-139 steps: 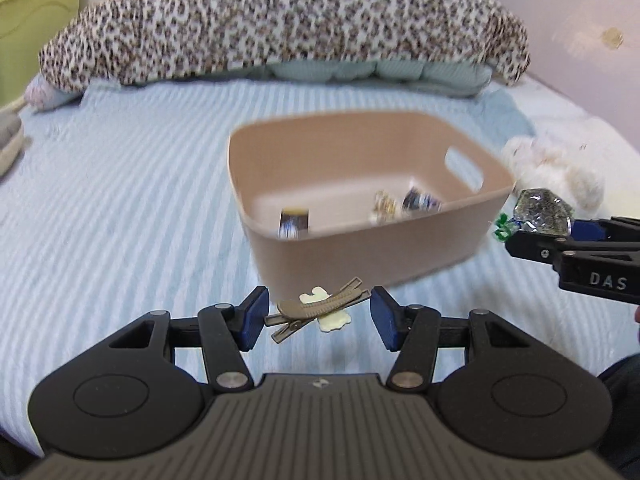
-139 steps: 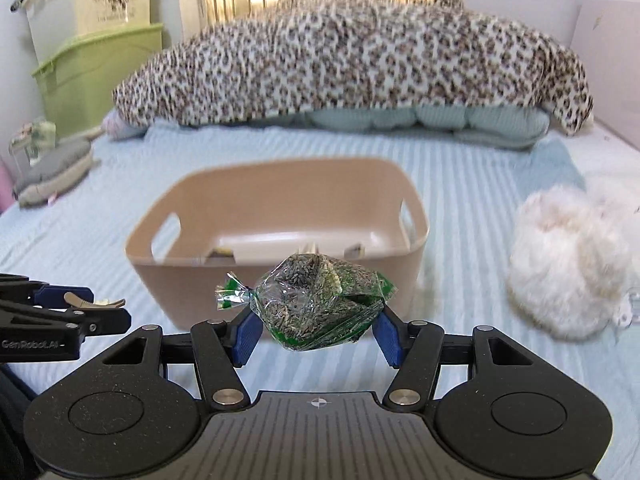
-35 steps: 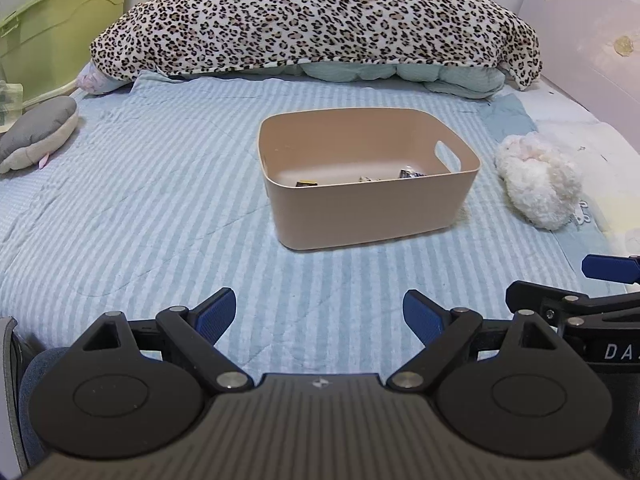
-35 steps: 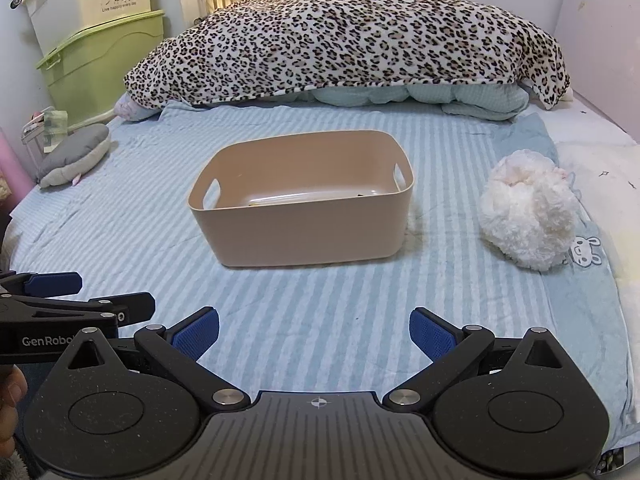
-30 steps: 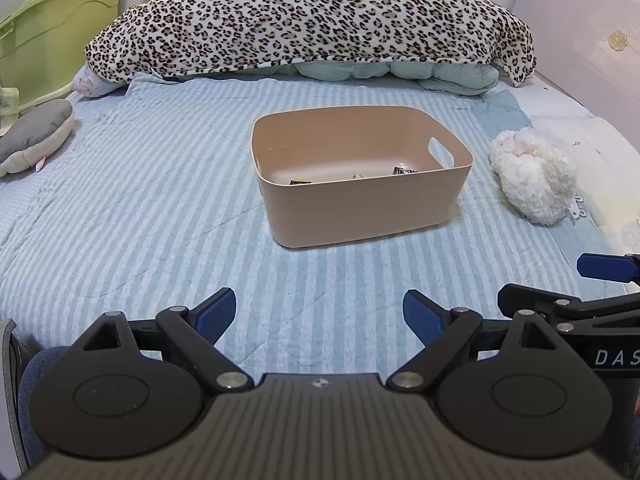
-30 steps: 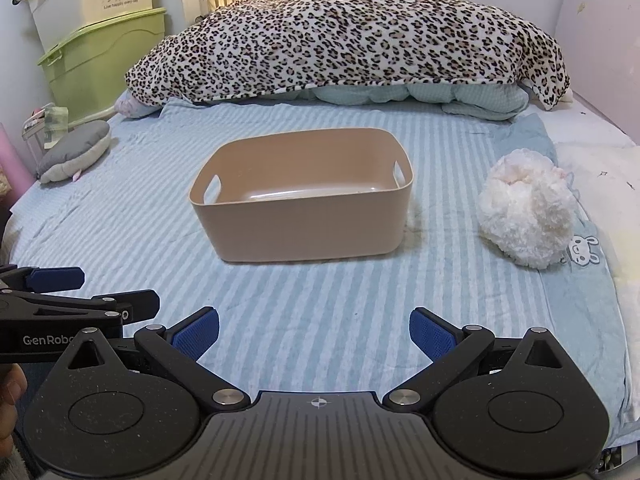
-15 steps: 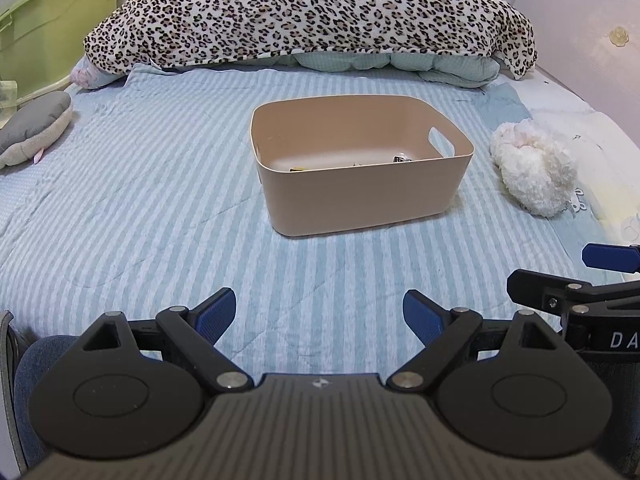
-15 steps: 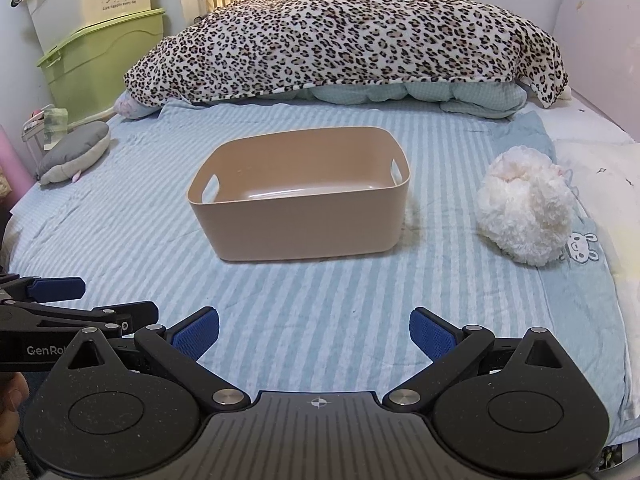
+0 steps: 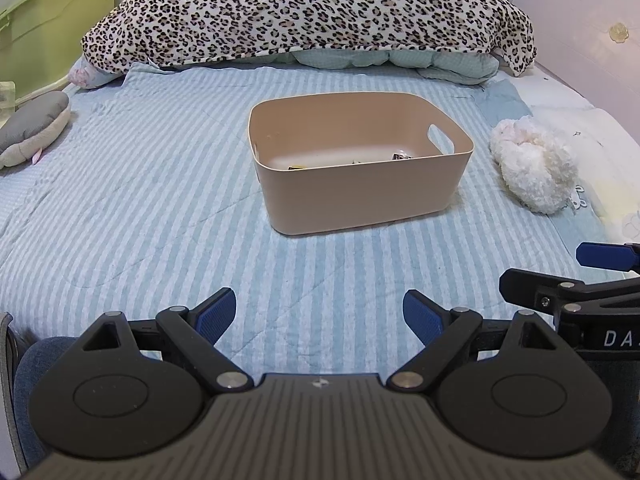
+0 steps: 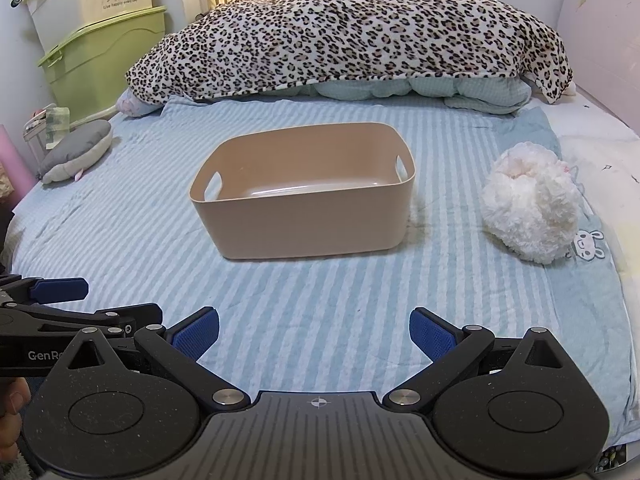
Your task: Organize objects
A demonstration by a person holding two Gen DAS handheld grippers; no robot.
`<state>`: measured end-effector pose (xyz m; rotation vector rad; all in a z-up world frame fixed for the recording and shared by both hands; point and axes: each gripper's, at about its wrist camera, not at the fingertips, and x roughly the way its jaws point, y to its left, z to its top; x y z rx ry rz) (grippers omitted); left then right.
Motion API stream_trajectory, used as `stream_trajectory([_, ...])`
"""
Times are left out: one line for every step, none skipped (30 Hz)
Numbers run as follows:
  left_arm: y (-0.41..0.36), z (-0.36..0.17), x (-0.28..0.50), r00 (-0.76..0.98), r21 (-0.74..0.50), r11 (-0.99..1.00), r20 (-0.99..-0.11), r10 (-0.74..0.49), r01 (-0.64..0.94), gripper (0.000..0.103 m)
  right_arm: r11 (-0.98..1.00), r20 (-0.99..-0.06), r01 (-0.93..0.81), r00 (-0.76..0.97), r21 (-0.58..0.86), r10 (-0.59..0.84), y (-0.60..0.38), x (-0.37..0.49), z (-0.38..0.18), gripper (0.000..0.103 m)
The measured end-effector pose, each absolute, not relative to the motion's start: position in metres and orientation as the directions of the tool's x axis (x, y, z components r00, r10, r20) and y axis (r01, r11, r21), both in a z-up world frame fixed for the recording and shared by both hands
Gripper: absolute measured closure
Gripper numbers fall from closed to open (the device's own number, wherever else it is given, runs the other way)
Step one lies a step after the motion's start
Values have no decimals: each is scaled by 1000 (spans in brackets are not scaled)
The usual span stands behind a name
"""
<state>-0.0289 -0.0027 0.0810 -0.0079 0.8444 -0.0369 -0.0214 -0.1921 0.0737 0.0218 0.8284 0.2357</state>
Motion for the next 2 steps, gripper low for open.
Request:
stream_trajectory([-3,81,-29,664,-18,999,-747,-33,29,12,973,-727,-200,651,112,217,-192,-21,74,0])
stream_trajectory([-3,81,-29,664,-17,999,-747,-32,29,12,973,-727,-200,651,111,217,-192,-20,73,0])
